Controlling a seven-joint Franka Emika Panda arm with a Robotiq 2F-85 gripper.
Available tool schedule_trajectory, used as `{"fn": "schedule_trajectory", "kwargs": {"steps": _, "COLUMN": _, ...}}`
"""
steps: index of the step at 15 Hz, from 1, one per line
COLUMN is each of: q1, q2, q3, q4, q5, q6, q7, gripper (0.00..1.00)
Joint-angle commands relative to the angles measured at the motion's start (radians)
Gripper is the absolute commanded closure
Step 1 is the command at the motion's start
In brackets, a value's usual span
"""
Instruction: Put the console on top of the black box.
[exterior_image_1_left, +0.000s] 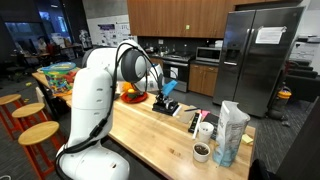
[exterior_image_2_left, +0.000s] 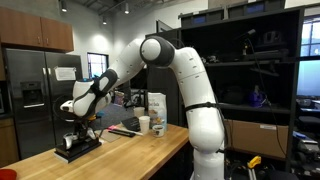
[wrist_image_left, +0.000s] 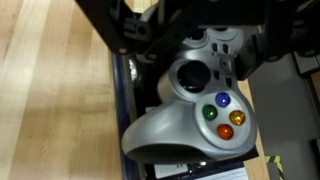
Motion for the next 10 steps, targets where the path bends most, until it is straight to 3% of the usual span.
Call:
{"fn": "schedule_trajectory", "kwargs": {"steps": 1, "q1": -0.022, "q2": 0.017, "q3": 0.017, "q4": 0.019, "q5": -0.003, "q6": -0.009, "q7": -0.029, "gripper": 0.55}}
{"fn": "schedule_trajectory", "kwargs": {"steps": 2, "q1": -0.022, "q2": 0.017, "q3": 0.017, "q4": 0.018, "q5": -0.003, "q6": -0.008, "q7": -0.028, "gripper": 0.55}}
{"fn": "schedule_trajectory", "kwargs": {"steps": 3, "q1": -0.022, "q2": 0.018, "q3": 0.018, "q4": 0.019, "q5": 0.002, "q6": -0.014, "q7": -0.028, "gripper": 0.17}}
{"fn": "schedule_trajectory", "kwargs": {"steps": 4, "q1": -0.022, "q2": 0.018, "q3": 0.018, "q4": 0.018, "q5": 0.001, "q6": -0.015, "q7": -0.028, "gripper": 0.07}}
{"fn": "schedule_trajectory", "kwargs": {"steps": 7, "q1": -0.024, "q2": 0.027, "q3": 0.019, "q4": 0.015, "q5": 0.002, "q6": -0.016, "q7": -0.031, "gripper": 0.0}}
{"fn": "schedule_trajectory", "kwargs": {"steps": 10, "q1": -0.026, "q2": 0.035, "q3": 0.022, "q4": 0.014, "q5": 0.002, "q6": -0.018, "q7": -0.033, "gripper": 0.0}}
